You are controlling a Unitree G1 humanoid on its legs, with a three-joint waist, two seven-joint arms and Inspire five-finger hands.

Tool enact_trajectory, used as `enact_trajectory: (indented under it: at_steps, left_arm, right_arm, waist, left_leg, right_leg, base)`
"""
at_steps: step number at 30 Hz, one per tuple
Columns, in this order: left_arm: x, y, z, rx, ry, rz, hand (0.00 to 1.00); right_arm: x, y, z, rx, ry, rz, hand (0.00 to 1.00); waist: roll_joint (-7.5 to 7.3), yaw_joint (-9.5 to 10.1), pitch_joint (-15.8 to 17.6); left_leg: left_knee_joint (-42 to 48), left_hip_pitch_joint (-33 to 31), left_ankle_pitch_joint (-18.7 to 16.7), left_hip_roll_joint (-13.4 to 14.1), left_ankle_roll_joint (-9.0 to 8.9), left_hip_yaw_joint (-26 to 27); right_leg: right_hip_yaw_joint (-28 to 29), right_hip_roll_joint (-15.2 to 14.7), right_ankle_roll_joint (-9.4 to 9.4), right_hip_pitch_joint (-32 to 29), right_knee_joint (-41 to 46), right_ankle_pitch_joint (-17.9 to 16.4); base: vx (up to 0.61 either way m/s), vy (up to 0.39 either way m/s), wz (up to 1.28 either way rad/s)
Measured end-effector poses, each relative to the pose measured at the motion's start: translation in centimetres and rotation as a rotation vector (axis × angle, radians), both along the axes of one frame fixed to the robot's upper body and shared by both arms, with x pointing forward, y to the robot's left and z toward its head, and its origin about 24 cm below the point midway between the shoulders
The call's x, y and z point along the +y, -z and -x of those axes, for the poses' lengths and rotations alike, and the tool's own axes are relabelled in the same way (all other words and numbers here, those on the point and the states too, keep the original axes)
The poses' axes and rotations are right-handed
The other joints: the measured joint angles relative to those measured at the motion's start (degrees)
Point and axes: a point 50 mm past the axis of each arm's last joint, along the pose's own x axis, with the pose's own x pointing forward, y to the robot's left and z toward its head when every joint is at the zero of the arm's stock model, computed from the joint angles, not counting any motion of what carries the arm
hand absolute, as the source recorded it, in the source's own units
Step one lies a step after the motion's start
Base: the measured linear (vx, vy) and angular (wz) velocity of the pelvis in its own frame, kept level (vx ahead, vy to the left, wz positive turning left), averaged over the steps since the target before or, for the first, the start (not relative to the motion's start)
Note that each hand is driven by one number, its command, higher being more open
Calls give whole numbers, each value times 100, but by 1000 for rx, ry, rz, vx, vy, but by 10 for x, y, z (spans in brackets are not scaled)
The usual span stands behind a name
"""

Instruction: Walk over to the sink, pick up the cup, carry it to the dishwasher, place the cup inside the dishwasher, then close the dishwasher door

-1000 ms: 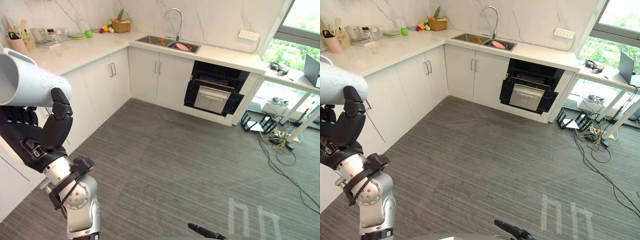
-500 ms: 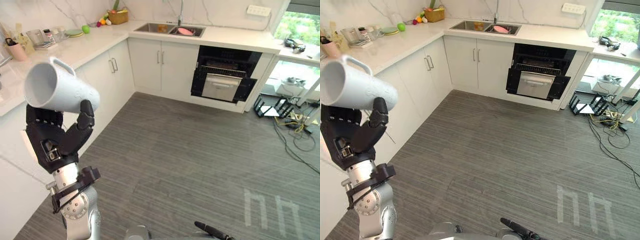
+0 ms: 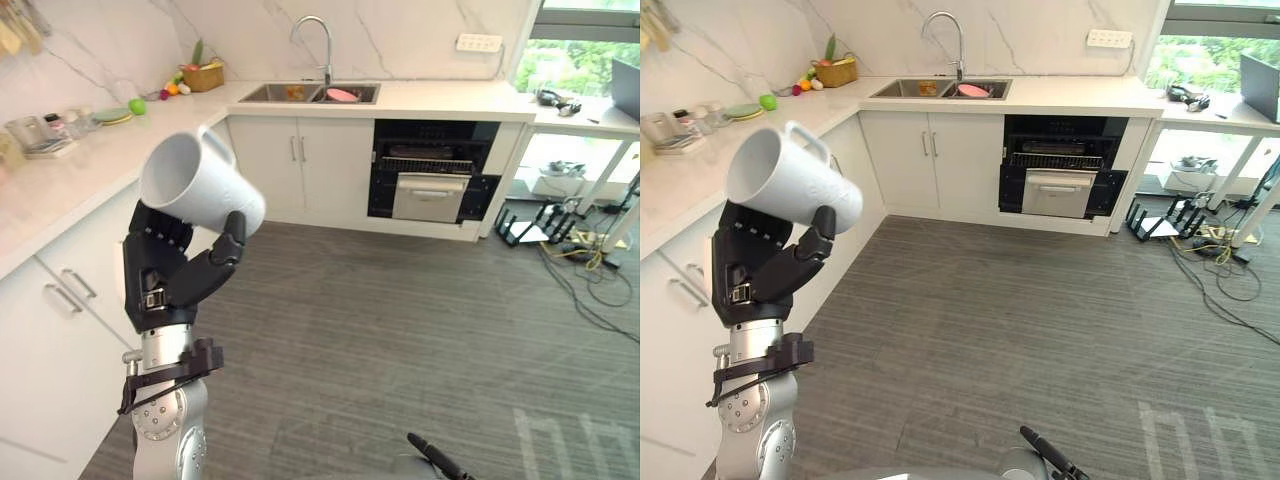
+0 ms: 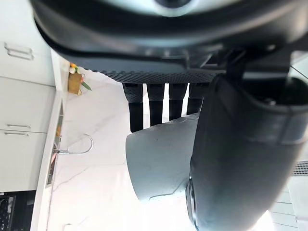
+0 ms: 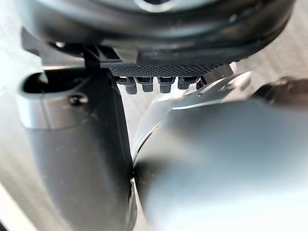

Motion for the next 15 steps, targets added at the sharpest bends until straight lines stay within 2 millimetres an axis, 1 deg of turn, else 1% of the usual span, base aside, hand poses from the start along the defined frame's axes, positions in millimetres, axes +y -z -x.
enact_trajectory:
  at_steps: [1, 2, 3, 4, 5, 6, 7, 8, 9, 10, 11, 12, 13, 14, 15]
  left_arm:
    - [0, 1, -4, 3, -2, 7, 0]
    - [-3, 5, -14, 30, 5, 18, 0]
    - [-6, 12, -19, 73, 12, 33, 0]
    - [-8, 16, -21, 94, 19, 39, 0]
    - [-14, 21, -22, 125, 45, 48, 0]
    - [-25, 29, -19, 168, 83, 79, 0]
    - [-29, 30, -19, 169, 106, 75, 0]
    - [-36, 30, -19, 172, 142, 73, 0]
    - [-37, 31, -19, 174, 151, 73, 0]
    - [-37, 32, -16, 168, 154, 74, 0]
    - [-36, 29, -15, 140, 159, 84, 0]
    - [-35, 28, -15, 125, 160, 83, 0]
    - [-35, 25, -13, 102, 161, 87, 0]
    - [-37, 22, -11, 75, 172, 103, 0]
    - [-39, 20, -10, 59, 179, 119, 0]
  right_arm:
    - [1, -1, -2, -15, -5, 3, 100]
    - [3, -2, -5, -34, -8, 7, 100]
    - [4, -2, -3, -34, -4, 6, 100]
    - [6, -2, -2, -34, -3, 0, 100]
    - [9, -1, 6, -21, 2, -8, 100]
    - [-4, -4, 2, -21, -15, 23, 100]
    - [-4, -5, -2, -25, -38, 35, 100]
    - [-2, -5, -4, -24, -48, 26, 100]
    - [-1, -6, -5, -25, -49, 22, 100]
    - [1, -7, -5, -27, -61, 20, 100]
    - [1, -8, -6, -31, -81, 20, 100]
    - [1, -9, -6, -29, -83, 19, 100]
    - [0, -9, -4, -19, -81, 20, 100]
    - [-3, -9, 0, -9, -78, 23, 100]
    - [-4, -9, 3, 1, -77, 24, 100]
  waist:
    - [5, -42, 13]
    - [-16, -73, 64]
    - [-31, -84, 125]
    - [-52, -83, 132]
    - [-135, -110, 191]
    - [193, -31, 253]
    - [181, -37, 333]
    - [104, -32, 389]
    - [85, -9, 385]
    - [69, 2, 321]
    - [53, -20, 300]
    - [43, -19, 306]
    - [74, -19, 310]
    - [138, -4, 313]
    - [188, 30, 342]
  left_leg:
    - [-32, 43, 1, 74, -3, -27]
    - [-17, 176, 1, 179, -3, -43]
    - [120, 352, -19, 233, -38, -153]
    - [297, 383, -66, 250, -116, -247]
    - [764, 443, -300, 264, -438, -372]
    - [905, 366, -422, 441, -424, -479]
    - [910, 252, -418, 414, -410, -498]
    - [801, 24, -360, 389, -391, -569]
    - [760, -24, -360, 395, -396, -597]
    - [775, 41, -260, 411, -461, -716]
    - [957, 40, -252, 416, -461, -836]
    - [1195, -13, -255, 435, -455, -841]
    - [2086, -346, -186, 533, -346, -856]
    - [3243, -852, 224, 716, -334, -907]
    - [4011, -1235, 822, 877, -420, -979]
  right_leg:
    - [-126, 102, 14, -145, -328, -36]
    - [-219, 272, 32, -318, -1211, -21]
    - [-139, 422, 75, -318, -2322, 197]
    - [17, 494, 69, -235, -3046, 504]
    - [258, 551, -50, 175, -4183, 1917]
    - [219, 770, -62, 309, -4118, 1742]
    - [261, 743, -110, 308, -3983, 1639]
    - [364, 688, -139, 352, -3792, 1406]
    - [369, 691, -160, 371, -3680, 1297]
    - [367, 692, -156, 373, -3423, 1026]
    - [315, 665, -104, 363, -3216, 688]
    - [302, 644, -6, 398, -3151, 525]
    - [201, 672, 123, 547, -3139, 360]
    - [82, 779, 192, 760, -3257, 264]
    - [3, 889, 216, 998, -3424, 230]
  base:
    - [402, -127, 19]
    - [470, -158, 16]
    - [500, -185, 14]
    - [574, -239, 32]
    - [592, -228, 21]
    - [553, -195, 25]
    - [374, -135, 21]
    - [182, -102, 31]
    - [239, -188, 27]
    - [210, -160, 21]
    - [216, -151, 23]
    - [156, -94, 30]
    - [206, -148, 25]
    - [218, -143, 30]
    - [256, -144, 20]
